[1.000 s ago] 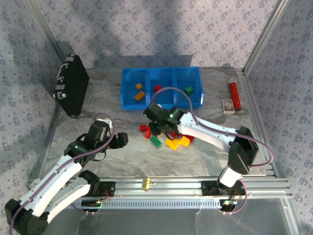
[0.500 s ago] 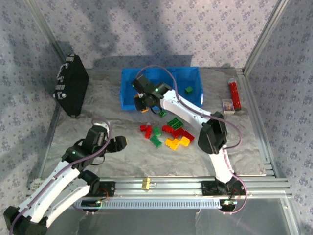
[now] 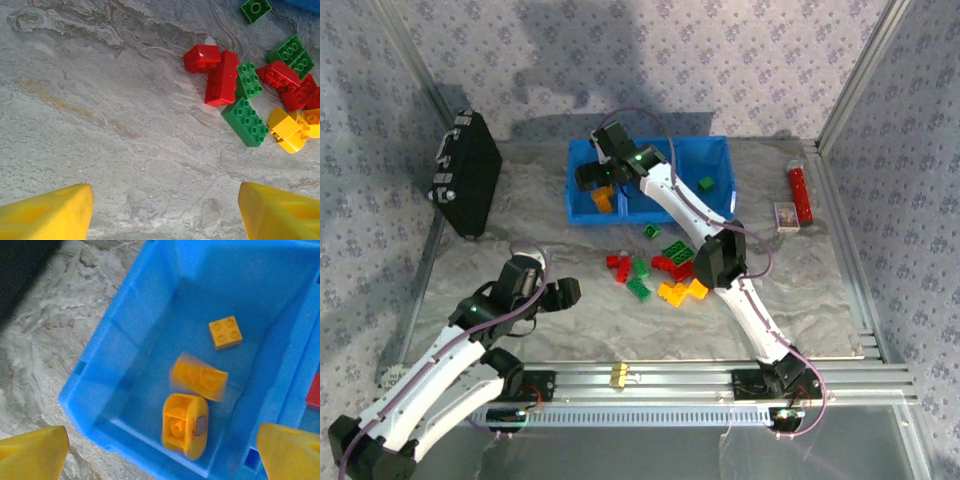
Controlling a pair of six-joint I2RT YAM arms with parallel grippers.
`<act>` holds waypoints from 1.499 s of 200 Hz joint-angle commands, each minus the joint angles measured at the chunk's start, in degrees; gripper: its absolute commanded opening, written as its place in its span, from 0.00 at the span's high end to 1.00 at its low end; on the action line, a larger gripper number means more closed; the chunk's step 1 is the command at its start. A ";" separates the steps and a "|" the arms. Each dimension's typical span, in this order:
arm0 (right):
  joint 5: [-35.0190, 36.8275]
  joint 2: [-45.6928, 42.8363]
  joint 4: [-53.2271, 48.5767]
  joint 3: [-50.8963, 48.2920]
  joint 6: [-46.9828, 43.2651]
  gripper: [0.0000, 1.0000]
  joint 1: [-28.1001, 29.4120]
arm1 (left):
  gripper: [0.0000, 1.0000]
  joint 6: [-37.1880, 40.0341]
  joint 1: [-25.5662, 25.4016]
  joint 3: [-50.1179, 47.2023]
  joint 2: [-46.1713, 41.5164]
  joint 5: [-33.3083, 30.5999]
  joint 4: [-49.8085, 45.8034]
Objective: Sort the legos into containers by color
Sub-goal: Place the lego in the container, then pick up the lego from the bottom-center of the table.
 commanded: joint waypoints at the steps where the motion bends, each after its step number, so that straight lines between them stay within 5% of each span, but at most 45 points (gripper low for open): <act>1: 1.99 -8.13 0.90 -6.43 -1.66 0.01 1.56 | 0.24 -0.99 -0.60 1.43 -0.01 1.23 0.28; 85: 1.56 -40.02 13.94 -52.25 -0.96 0.02 1.36 | 0.24 -0.80 -4.25 2.70 7.50 0.77 5.82; 163: 1.54 -61.89 19.15 -82.81 2.43 0.22 5.91 | 0.24 -2.42 -9.72 4.47 16.02 -0.97 11.07; 216: 5.35 -60.68 22.73 -94.18 8.46 0.25 13.88 | 0.24 -4.45 -9.57 5.54 16.83 -2.49 12.48; 300: 6.93 -47.29 23.76 -91.46 9.76 0.29 17.56 | 0.24 -4.17 -9.08 4.97 16.04 -2.58 11.24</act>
